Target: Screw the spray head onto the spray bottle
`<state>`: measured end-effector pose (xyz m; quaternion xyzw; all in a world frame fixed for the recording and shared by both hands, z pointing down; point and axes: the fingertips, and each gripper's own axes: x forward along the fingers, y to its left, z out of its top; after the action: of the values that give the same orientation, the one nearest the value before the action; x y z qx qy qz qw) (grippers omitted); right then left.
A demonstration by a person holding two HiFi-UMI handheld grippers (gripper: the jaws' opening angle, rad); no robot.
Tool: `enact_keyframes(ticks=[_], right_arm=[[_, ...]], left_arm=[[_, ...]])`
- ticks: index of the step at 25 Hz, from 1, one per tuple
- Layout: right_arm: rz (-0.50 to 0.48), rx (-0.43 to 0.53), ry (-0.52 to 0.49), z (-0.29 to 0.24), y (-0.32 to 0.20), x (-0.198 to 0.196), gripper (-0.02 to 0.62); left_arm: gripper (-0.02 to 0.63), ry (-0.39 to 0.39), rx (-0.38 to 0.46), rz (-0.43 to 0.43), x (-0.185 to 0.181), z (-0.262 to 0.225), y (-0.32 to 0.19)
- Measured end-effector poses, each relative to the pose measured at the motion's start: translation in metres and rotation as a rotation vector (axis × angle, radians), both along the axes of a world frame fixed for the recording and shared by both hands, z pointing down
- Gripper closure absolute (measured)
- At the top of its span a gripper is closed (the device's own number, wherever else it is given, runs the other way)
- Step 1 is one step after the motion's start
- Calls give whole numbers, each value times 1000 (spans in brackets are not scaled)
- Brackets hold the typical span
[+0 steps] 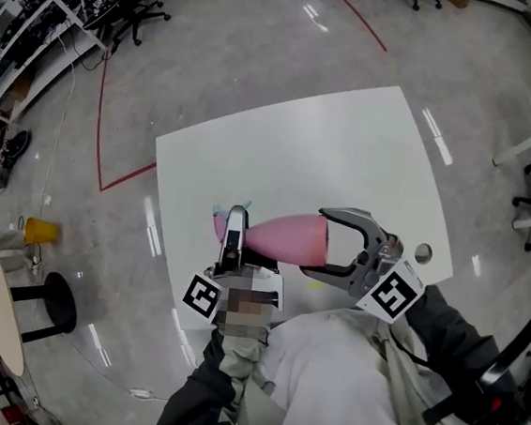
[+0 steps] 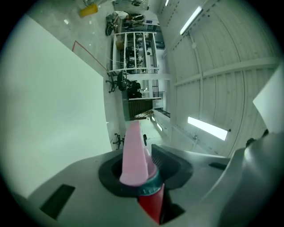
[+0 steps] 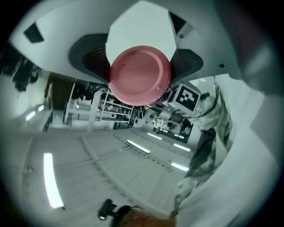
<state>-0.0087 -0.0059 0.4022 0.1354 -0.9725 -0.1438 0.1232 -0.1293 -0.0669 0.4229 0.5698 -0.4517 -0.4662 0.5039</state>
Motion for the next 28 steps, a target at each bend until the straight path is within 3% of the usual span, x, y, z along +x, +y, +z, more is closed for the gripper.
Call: enact_keyframes(ticks=[2, 4, 7, 9, 11, 13, 15, 17, 19, 20, 22, 24, 26, 28], right_arm=[[6, -289, -122, 1, -8, 3, 204], [15, -587, -196, 12, -13, 6, 204], [-43, -1016, -303, 22, -9, 2, 205], [-101, -1265, -402, 22, -8, 1, 206], [-143, -1415, -454, 25, -7, 3, 206], [-139, -1451, -493, 25, -9, 4, 205], [-94, -1332, -561, 18, -18, 6, 204], [-28, -1032, -588, 1, -29, 14, 205], [16, -635, -479, -17, -28, 20, 204], [14, -456, -392, -23, -23, 18, 204], [-14, -205, -233, -29, -8, 10, 197], [-55, -95, -129, -25, 2, 6, 191], [-85, -65, -72, -20, 6, 3, 192], [-92, -13, -49, -22, 9, 1, 191]], left_arm=[[505, -61, 51, -27, 1, -11, 2], [505, -215, 154, -37, 2, -31, 4], [505, -463, 374, 23, 10, -69, 8], [503, -530, 471, 67, 18, -83, 9], [503, -556, 506, 84, 24, -87, 9], [503, -543, 490, 71, 23, -85, 7], [505, -483, 407, 20, 11, -77, 1], [505, -361, 257, -42, -7, -59, -7], [505, -242, 123, -54, -17, -38, -10], [505, -219, 77, -43, -18, -30, -10], [505, -208, 18, -22, -19, -20, -8], [505, -146, 1, -10, -19, -17, -7], [505, -28, 4, 20, -12, -20, -9], [505, 19, 14, 59, 0, -25, -13]])
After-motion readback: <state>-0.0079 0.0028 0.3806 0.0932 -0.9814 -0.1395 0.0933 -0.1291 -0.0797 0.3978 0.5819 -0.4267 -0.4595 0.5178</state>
